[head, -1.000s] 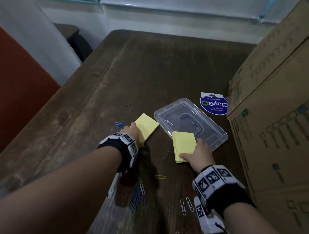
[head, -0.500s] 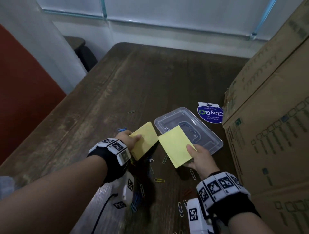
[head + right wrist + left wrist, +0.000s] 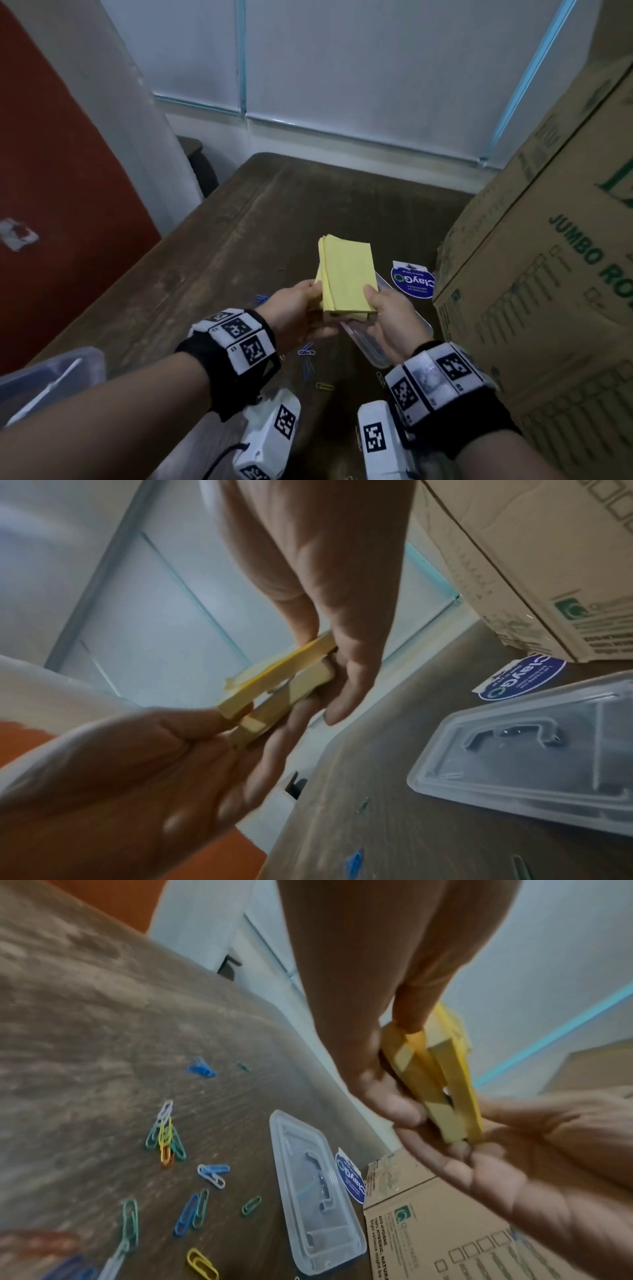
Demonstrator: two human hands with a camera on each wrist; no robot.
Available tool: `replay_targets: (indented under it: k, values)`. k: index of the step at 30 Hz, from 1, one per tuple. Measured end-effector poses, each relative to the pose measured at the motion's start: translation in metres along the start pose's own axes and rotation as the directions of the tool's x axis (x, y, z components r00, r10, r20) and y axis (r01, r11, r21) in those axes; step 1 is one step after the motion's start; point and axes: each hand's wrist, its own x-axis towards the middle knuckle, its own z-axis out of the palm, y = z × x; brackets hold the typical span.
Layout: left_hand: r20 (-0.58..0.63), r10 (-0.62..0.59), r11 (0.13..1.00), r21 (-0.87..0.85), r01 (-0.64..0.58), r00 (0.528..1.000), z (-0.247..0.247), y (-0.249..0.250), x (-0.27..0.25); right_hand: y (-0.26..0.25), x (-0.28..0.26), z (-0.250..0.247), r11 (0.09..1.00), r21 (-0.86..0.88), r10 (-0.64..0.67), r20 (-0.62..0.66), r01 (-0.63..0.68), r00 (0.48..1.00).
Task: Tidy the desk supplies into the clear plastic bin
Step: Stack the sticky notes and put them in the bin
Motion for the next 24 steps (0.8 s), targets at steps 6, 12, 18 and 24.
replay_targets:
  k: [6, 12, 18, 24]
  values:
    - [0.129, 0.114, 0.825, 0.540, -0.166, 0.985, -0.019, 0.030, -0.042, -0.015, -0.027, 0.016, 0.985, -0.152, -0.056, 0.152, 0.079, 0.987]
    - [0.007, 0.098, 0.604, 0.794, -0.065, 0.995, -0.033, 0.040, -0.062, -0.013, -0.042, 0.045, 0.968, -0.242, -0.005, 0.268, 0.073, 0.963]
    - [-0.085, 0.025, 0.660, 0.750, 0.048, 0.996, -0.052, 0.040, -0.077, -0.006, -0.048, 0.069, 0.965, -0.227, -0.051, 0.319, 0.128, 0.946]
    - [-0.226, 0.242, 0.785, 0.618, -0.054, 0.944, -0.073, 0.074, -0.102, 0.002, -0.052, 0.078, 0.919, -0.331, -0.090, 0.357, 0.216, 0.930]
